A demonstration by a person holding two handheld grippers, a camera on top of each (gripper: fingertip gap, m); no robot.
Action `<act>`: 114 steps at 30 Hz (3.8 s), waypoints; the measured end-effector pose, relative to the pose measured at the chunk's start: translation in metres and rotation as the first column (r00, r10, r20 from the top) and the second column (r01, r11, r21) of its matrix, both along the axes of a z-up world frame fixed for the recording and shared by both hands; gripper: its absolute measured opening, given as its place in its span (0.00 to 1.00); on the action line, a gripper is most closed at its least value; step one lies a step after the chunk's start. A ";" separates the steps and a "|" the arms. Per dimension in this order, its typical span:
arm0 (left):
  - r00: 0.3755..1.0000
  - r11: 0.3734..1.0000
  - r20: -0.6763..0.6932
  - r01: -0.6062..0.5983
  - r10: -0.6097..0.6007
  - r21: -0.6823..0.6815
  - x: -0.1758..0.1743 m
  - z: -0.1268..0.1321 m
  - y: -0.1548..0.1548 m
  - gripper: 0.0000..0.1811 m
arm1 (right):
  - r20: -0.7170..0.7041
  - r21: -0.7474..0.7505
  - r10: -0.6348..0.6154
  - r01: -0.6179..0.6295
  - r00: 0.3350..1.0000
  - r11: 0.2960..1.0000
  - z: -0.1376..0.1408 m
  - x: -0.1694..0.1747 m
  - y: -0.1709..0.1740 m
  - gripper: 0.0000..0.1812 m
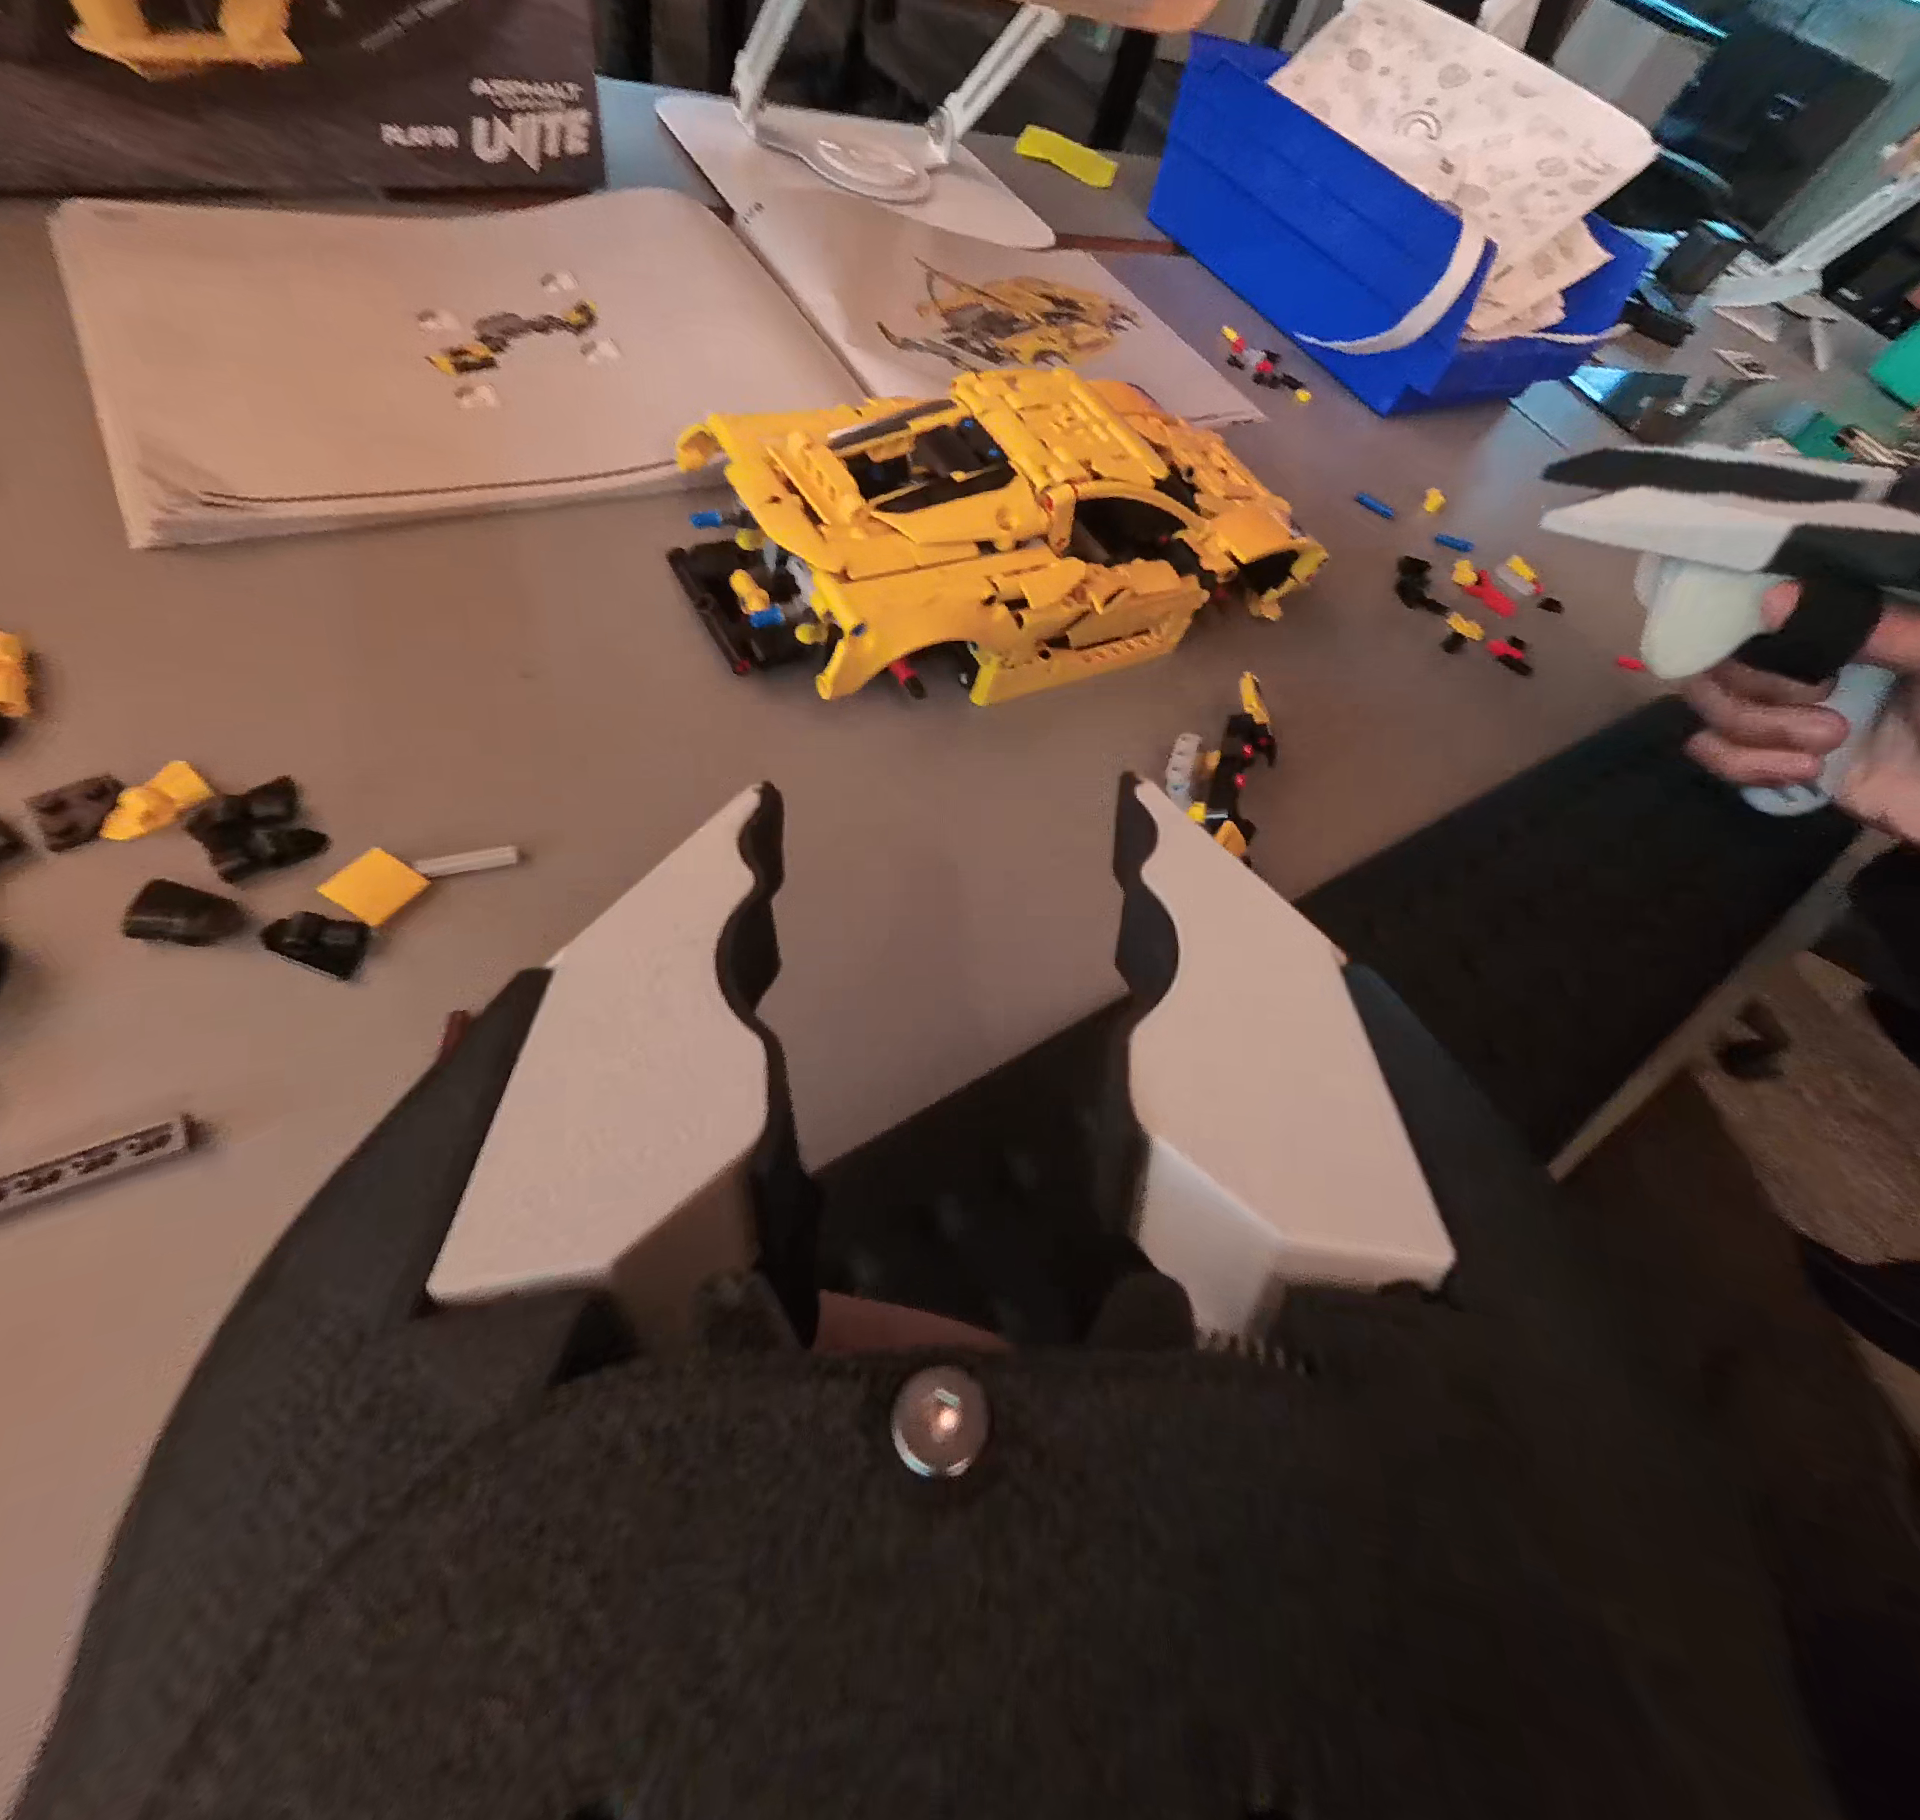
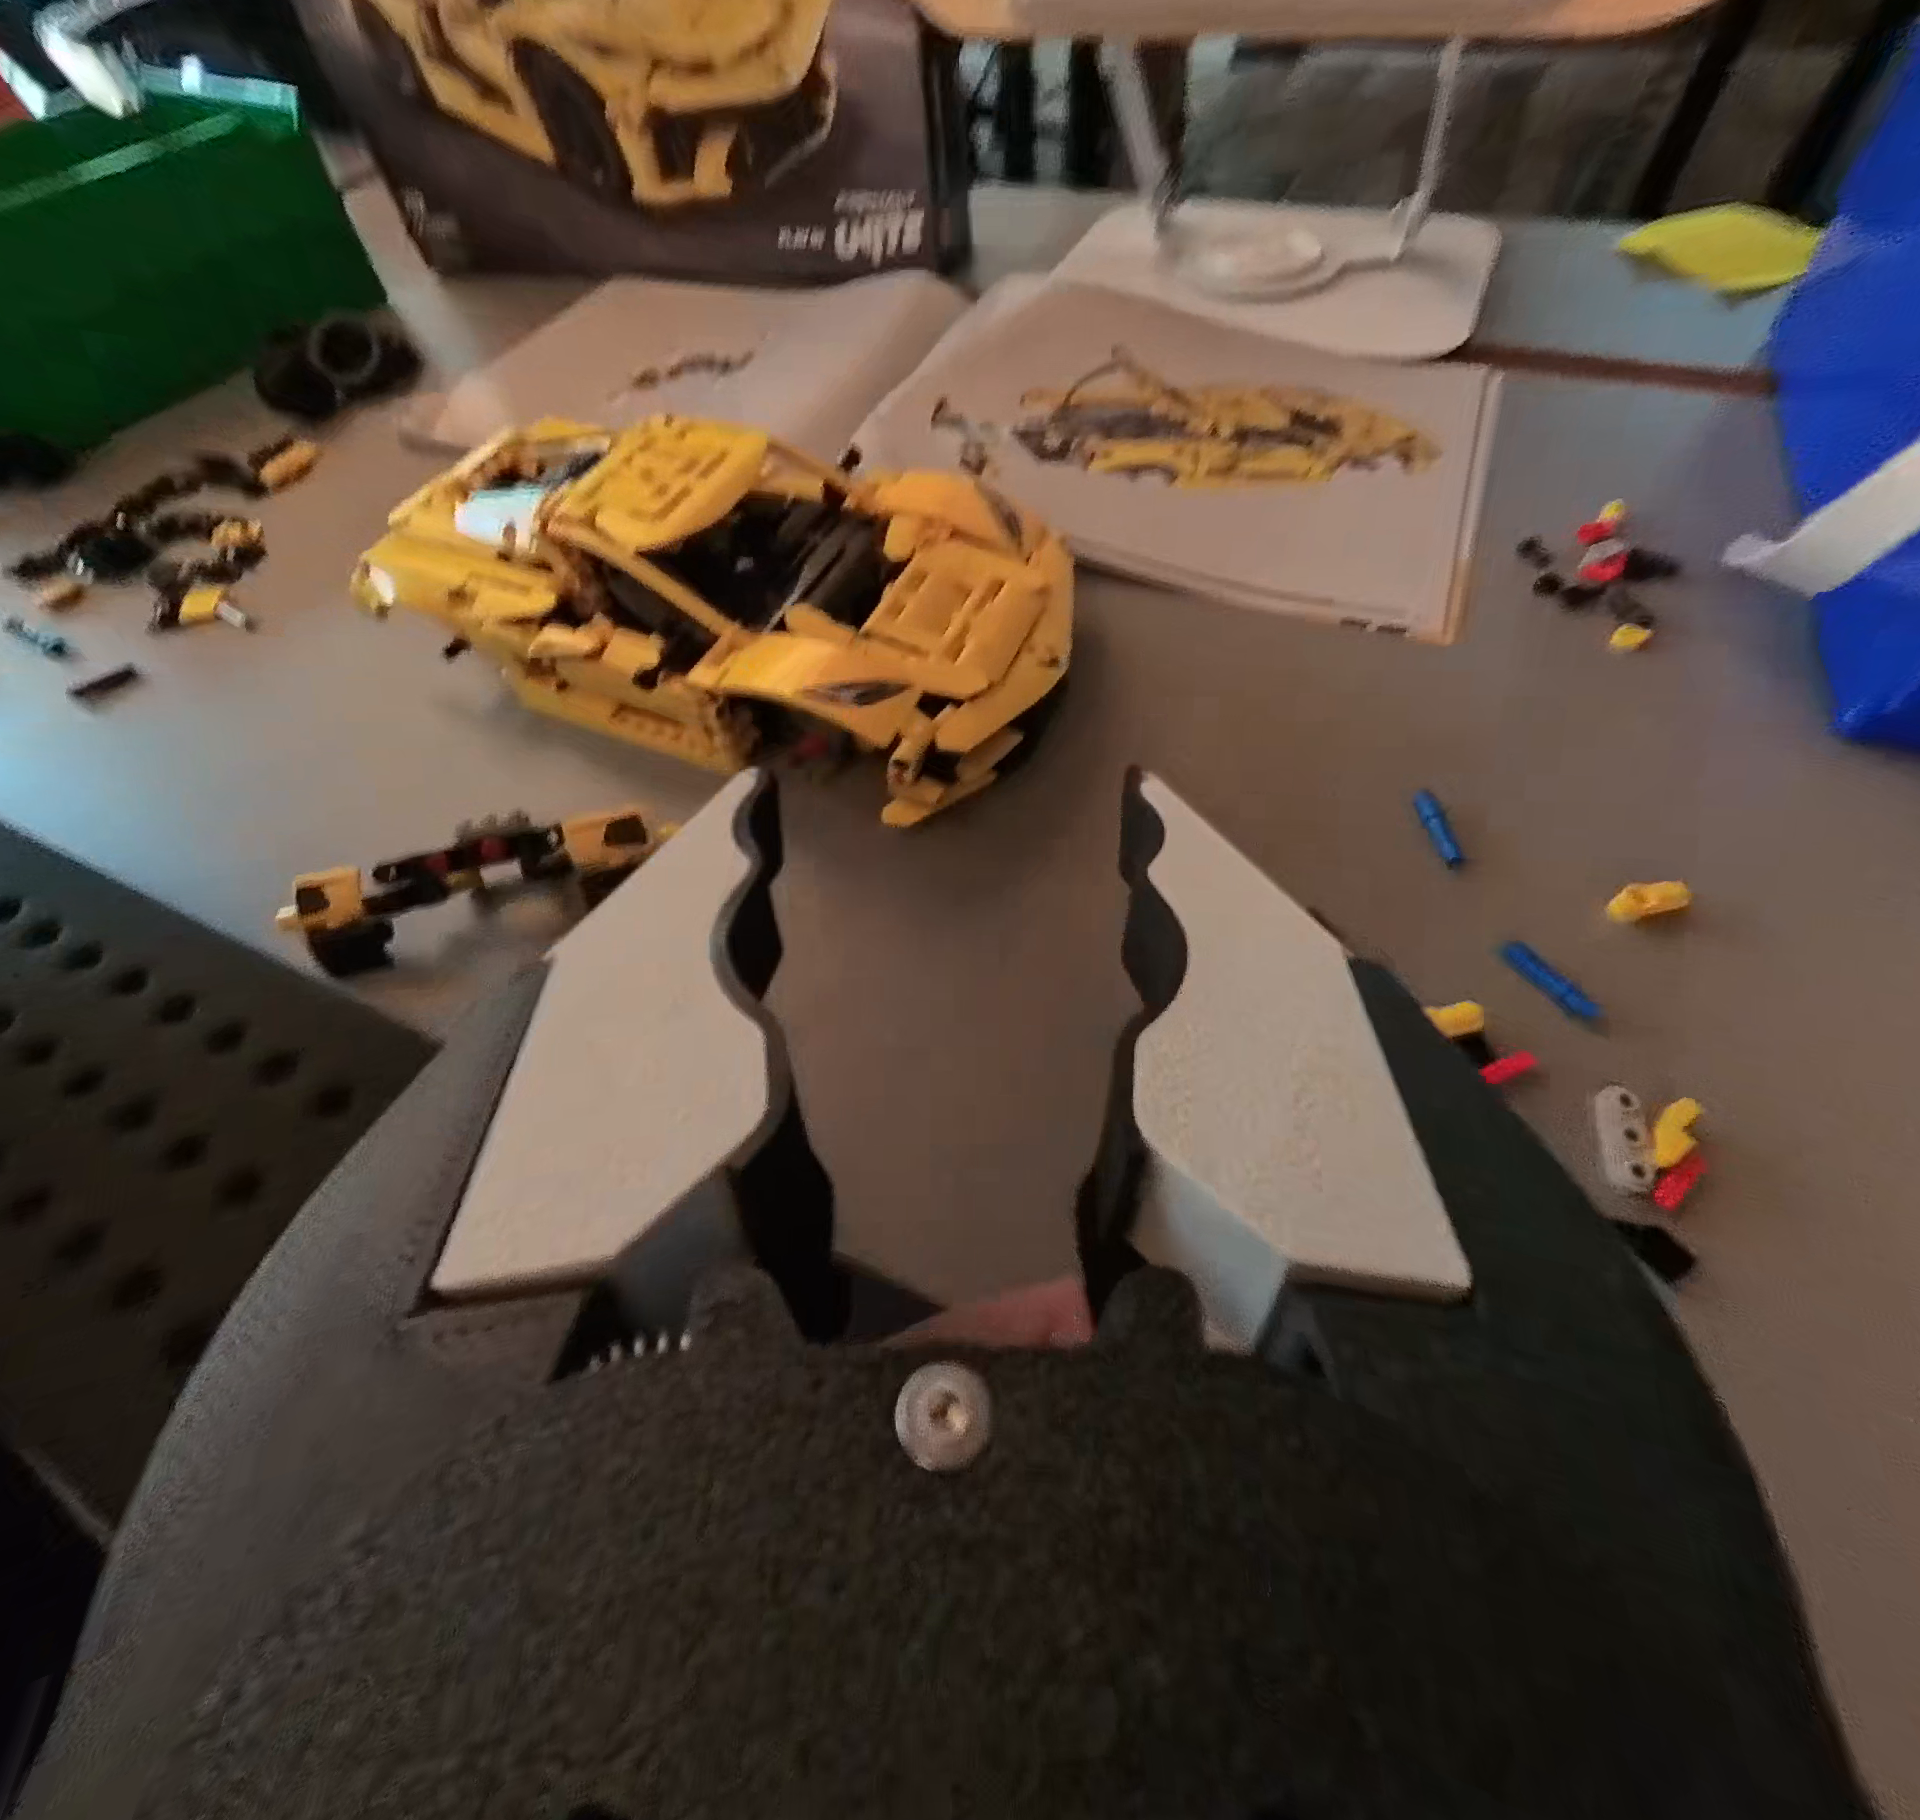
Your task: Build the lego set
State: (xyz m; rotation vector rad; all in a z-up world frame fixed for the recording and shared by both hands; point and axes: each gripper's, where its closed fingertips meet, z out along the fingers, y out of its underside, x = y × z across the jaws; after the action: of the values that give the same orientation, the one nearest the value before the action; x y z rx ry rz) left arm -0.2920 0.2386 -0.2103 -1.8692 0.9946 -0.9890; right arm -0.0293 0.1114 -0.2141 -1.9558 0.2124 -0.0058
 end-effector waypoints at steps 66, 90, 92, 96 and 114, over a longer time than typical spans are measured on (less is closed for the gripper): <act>0.974 0.974 -0.227 0.040 0.012 0.224 0.071 0.021 0.050 0.24 | 0.068 -0.008 0.173 -0.172 0.983 0.985 0.067 0.015 0.042 0.32; 0.999 0.999 -0.047 0.017 -0.015 0.047 0.157 -0.014 0.145 0.24 | -0.036 0.007 -0.071 0.071 0.997 0.997 -0.012 0.113 0.140 0.25; 0.999 0.999 -0.042 0.022 -0.020 0.044 0.156 -0.014 0.145 0.24 | -0.019 0.015 -0.080 0.081 0.997 0.997 -0.007 0.114 0.138 0.25; 0.999 0.999 -0.020 0.040 -0.039 0.035 0.157 -0.011 0.141 0.24 | -0.015 0.015 -0.065 0.065 0.998 0.998 -0.006 0.109 0.138 0.25; 0.999 0.999 0.027 0.042 -0.043 0.018 0.156 -0.009 0.142 0.23 | -0.055 -0.018 -0.054 0.054 0.997 0.998 -0.021 0.108 0.141 0.25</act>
State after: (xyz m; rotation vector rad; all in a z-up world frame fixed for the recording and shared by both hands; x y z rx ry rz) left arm -0.1360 0.3805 -0.2194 -1.8226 1.0275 -1.0252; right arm 0.0784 0.2520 -0.2354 -1.9678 0.3025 0.0112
